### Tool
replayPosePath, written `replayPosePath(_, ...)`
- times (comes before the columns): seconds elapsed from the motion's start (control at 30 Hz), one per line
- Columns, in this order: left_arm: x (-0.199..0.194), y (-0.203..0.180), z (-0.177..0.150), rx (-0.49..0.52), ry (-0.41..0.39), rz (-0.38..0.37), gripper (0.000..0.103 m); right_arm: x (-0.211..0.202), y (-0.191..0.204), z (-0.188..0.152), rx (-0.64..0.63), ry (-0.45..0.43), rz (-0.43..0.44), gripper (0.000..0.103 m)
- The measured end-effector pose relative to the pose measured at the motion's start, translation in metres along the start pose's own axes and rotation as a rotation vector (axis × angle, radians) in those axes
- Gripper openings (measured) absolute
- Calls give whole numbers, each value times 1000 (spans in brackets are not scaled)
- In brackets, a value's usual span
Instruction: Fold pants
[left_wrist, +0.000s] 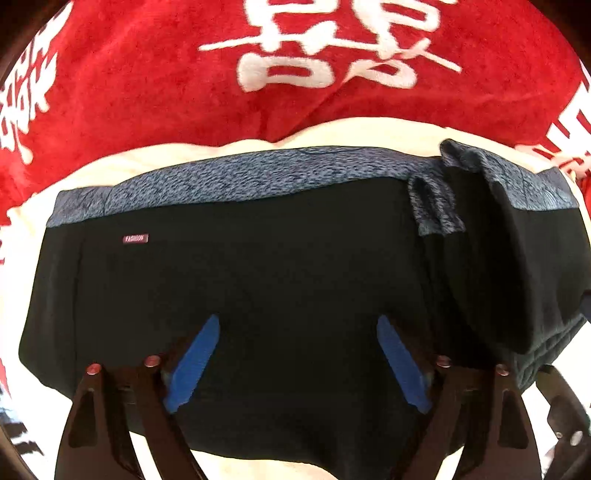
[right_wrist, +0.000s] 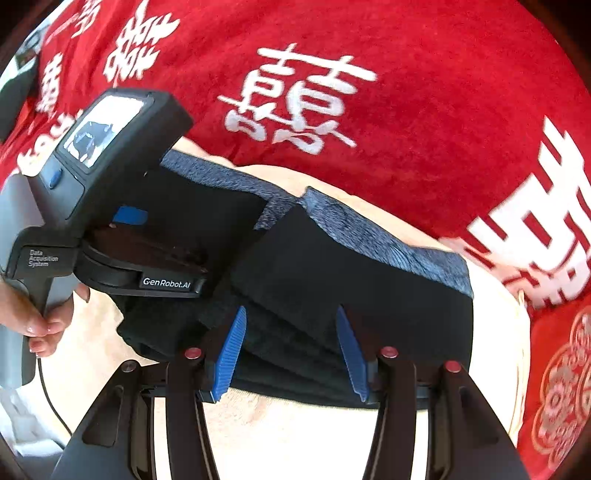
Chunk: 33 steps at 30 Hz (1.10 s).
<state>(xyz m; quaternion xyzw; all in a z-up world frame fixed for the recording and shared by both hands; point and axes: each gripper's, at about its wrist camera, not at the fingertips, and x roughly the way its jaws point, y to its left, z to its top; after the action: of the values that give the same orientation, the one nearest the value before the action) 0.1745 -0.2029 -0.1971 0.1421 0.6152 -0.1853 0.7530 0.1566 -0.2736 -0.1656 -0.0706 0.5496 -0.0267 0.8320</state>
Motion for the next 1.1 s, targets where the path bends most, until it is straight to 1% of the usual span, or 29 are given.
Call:
replayPosePath(0.07, 1, 4, -1, -19, 5, -20, 89, 9, 8, 1, -58, 6, 4, 55)
replayPosePath(0.13, 0, 3, -3, -14, 2, -19, 89, 21, 18, 2, -117, 26, -13, 54)
replayPosePath(0.17, 0, 3, -4, -10, 0, -15, 89, 27, 21, 3, -136, 30, -21, 50)
replayPosePath(0.2, -1, 3, -4, -9, -2, -13, 89, 31, 22, 5, -140, 40, -9, 30)
replayPosePath(0.23, -2, 2, -5, -10, -2, -12, 89, 33, 20, 7, -126, 53, 17, 15)
replayPosePath(0.3, -2, 2, -5, -18, 2, -14, 89, 28, 9, 12, -63, 56, 65, 9)
replayPosePath(0.4, 2, 2, -4, -21, 3, -13, 89, 4, -10, 19, 8, 17, 147, 9)
replayPosePath(0.43, 6, 4, -2, -22, -1, -12, 90, -3, -12, 19, 10, 12, 178, 9)
replayPosePath(0.47, 6, 4, -3, -24, -2, -8, 93, -6, -9, 18, -6, 16, 189, 9)
replayPosePath(0.53, 7, 7, -2, -38, 2, -8, 93, 0, 3, 13, -31, 52, 203, 9)
replayPosePath(0.6, 5, 16, 0, -80, 11, 13, 93, 19, 20, 5, -44, 99, 208, 10)
replayPosePath(0.63, 4, 21, 0, -91, 13, 21, 93, 25, 25, 2, -46, 113, 204, 13)
replayPosePath(0.67, 1, 26, 1, -101, 15, 28, 93, 30, 31, 0, -54, 119, 193, 14)
replayPosePath(0.7, -3, 30, 1, -106, 14, 34, 93, 29, 35, -2, -61, 106, 174, 15)
replayPosePath(0.77, -13, 35, 3, -94, 3, 45, 93, 21, 36, -3, -59, 90, 164, 18)
replayPosePath(0.83, -23, 33, 9, -71, -9, 58, 93, 8, 30, -5, -41, 91, 220, 33)
replayPosePath(0.87, -30, 30, 13, -60, -18, 59, 93, -3, 19, -5, -5, 82, 271, 37)
replayPosePath(0.93, -43, 19, 24, -41, -36, 37, 93, -18, -10, -5, 83, 49, 311, 38)
replayPosePath(0.97, -47, 12, 29, -31, -42, 25, 93, -24, -33, -5, 149, 35, 313, 38)
replayPosePath(1.03, -53, -10, 40, 0, -53, -4, 93, -26, -86, -8, 312, 18, 283, 38)
replayPosePath(1.07, -56, -23, 47, 19, -63, -17, 93, -19, -120, -11, 417, 22, 264, 38)
replayPosePath(1.1, -57, -33, 52, 32, -71, -28, 93, -10, -147, -15, 508, 40, 255, 34)
